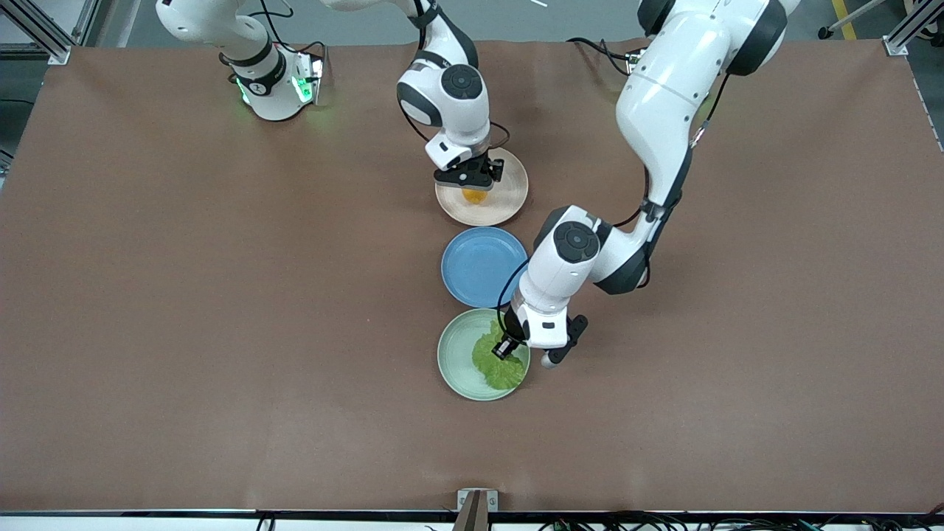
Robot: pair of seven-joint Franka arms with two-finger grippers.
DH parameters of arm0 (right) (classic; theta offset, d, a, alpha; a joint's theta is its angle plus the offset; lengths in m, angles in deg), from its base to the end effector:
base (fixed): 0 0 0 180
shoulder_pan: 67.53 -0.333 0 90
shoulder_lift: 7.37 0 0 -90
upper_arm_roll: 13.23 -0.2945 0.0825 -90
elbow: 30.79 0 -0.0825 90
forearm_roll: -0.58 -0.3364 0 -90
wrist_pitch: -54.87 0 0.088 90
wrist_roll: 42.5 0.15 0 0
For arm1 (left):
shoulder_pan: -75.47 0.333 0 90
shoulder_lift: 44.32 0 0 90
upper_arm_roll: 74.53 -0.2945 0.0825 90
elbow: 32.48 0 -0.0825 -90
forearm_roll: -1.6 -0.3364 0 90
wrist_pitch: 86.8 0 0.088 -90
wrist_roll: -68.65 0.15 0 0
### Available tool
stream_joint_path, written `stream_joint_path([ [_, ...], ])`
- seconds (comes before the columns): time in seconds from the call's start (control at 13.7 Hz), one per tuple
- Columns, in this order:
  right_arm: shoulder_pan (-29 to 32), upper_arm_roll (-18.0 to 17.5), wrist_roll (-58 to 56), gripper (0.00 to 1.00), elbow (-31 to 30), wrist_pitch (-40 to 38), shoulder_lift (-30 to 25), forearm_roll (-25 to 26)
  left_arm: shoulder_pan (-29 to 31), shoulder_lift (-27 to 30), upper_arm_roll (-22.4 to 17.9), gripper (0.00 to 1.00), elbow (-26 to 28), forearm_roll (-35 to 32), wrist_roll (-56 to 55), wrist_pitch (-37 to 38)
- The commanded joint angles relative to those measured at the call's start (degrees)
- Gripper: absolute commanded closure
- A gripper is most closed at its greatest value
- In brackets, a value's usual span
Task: Pick lemon and lettuce from plates
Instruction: 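Lift the lemon with the right gripper while the left gripper lifts the lettuce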
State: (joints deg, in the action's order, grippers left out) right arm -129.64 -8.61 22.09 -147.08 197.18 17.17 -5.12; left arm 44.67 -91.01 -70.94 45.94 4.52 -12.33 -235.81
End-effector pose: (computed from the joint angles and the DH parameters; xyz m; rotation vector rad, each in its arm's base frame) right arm 0.3023 0.4784 0.2110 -3.0884 0.3007 0.0175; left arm 0.6123 -0.4064 0.2483 2.4781 1.1676 0.2216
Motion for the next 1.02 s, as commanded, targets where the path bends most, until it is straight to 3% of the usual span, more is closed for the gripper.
stream_joint_path([
  [0.0, 9.9, -0.6, -8.9, 1.0, 2.2, -14.2, -9.8, 0.0, 3.1, 10.8, 0.5, 1.0, 9.4, -1.2, 1.9, 3.2],
  [0.15, 18.1, -0.5, -16.7, 1.0, 2.7, -21.4, -14.5, 0.0, 7.5, 17.7, 3.1, 1.0, 17.3, -0.6, 7.9, 3.3],
  [0.36, 30.2, -0.4, -26.9, 1.0, 2.2, -26.2, -16.5, 0.1, 19.9, 25.3, 11.6, 1.0, 28.7, -0.6, 19.7, 3.2],
  [0.73, 44.7, -0.4, -45.0, 1.0, -2.5, -19.5, -15.3, 0.5, 44.6, 29.4, 27.7, 1.0, 43.4, -0.6, 41.2, -0.5],
  [0.95, 49.2, -0.4, -52.4, 1.0, -7.7, -10.9, -13.7, 0.5, 54.5, 28.7, 33.6, 0.99, 49.4, -0.6, 48.4, -6.4],
])
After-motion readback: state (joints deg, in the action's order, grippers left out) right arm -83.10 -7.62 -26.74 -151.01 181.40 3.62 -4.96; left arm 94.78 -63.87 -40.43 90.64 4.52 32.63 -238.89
